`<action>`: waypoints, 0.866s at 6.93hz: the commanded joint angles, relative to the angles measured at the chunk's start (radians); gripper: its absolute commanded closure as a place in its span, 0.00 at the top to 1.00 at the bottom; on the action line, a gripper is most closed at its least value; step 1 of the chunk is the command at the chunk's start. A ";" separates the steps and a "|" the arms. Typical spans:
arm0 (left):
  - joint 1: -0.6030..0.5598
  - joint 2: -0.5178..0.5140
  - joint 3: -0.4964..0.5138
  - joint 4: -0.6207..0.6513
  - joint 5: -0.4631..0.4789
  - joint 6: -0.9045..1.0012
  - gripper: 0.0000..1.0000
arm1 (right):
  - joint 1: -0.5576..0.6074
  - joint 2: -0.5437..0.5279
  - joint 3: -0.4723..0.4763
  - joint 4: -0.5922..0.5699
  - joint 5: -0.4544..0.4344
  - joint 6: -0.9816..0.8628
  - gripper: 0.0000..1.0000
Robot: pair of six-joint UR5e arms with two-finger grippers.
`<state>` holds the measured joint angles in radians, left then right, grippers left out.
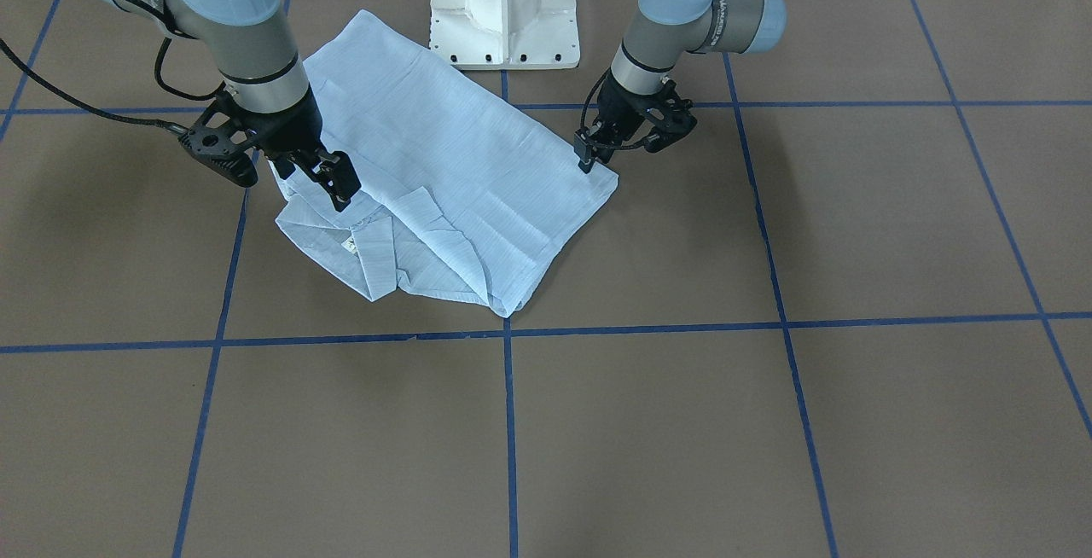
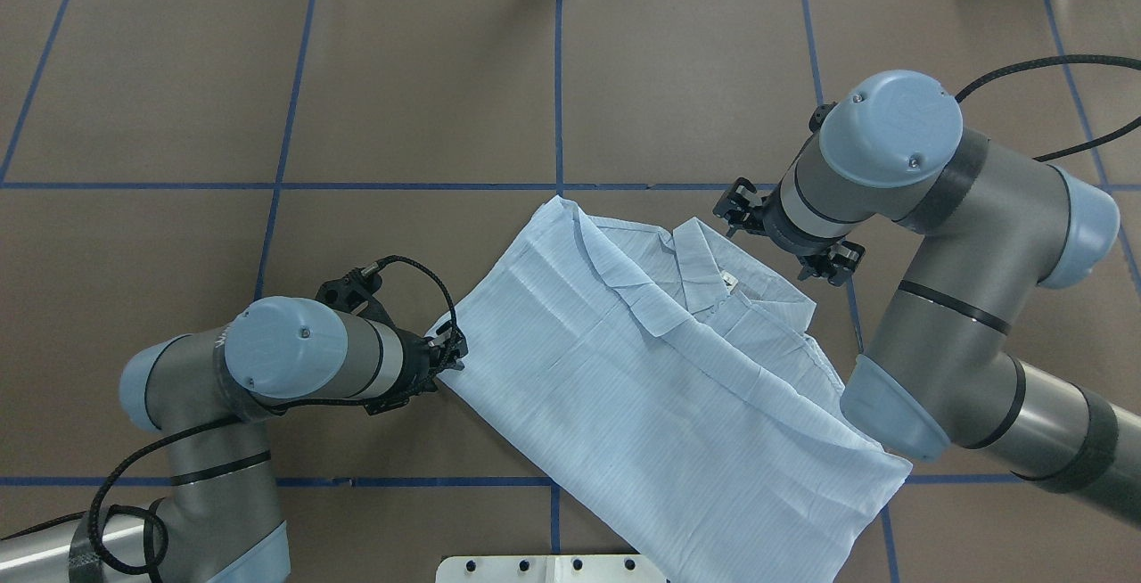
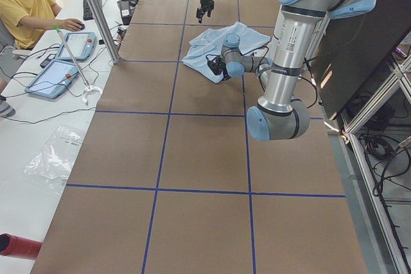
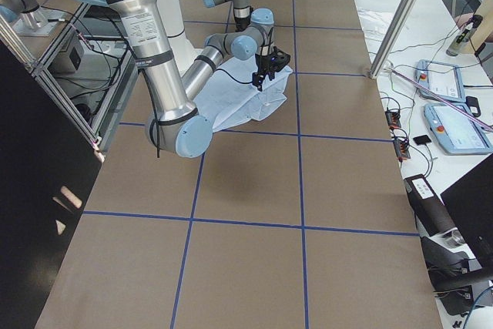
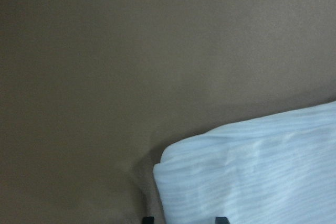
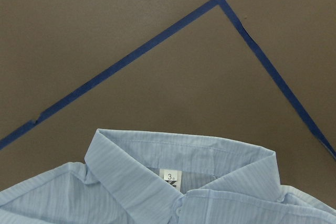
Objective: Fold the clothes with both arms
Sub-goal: 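Grasp the shirt's near edge with the left gripper while the right grasps the collar, then fold the shirt half with the left gripper over toward the right gripper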
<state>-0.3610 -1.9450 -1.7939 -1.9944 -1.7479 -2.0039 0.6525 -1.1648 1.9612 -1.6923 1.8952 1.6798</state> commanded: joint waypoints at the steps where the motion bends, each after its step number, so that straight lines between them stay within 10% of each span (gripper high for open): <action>1: -0.003 0.000 0.002 0.000 0.028 0.000 0.22 | -0.008 -0.001 -0.013 -0.001 -0.008 0.000 1.00; 2: -0.004 0.000 -0.005 0.000 0.030 0.000 0.00 | -0.011 -0.001 -0.013 -0.001 -0.016 0.000 1.00; 6: -0.088 -0.031 0.002 0.029 0.144 0.169 0.00 | -0.017 0.008 -0.031 -0.001 -0.028 0.000 1.00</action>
<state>-0.4274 -1.9658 -1.8086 -1.9682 -1.6752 -1.9218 0.6378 -1.1603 1.9359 -1.6935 1.8724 1.6797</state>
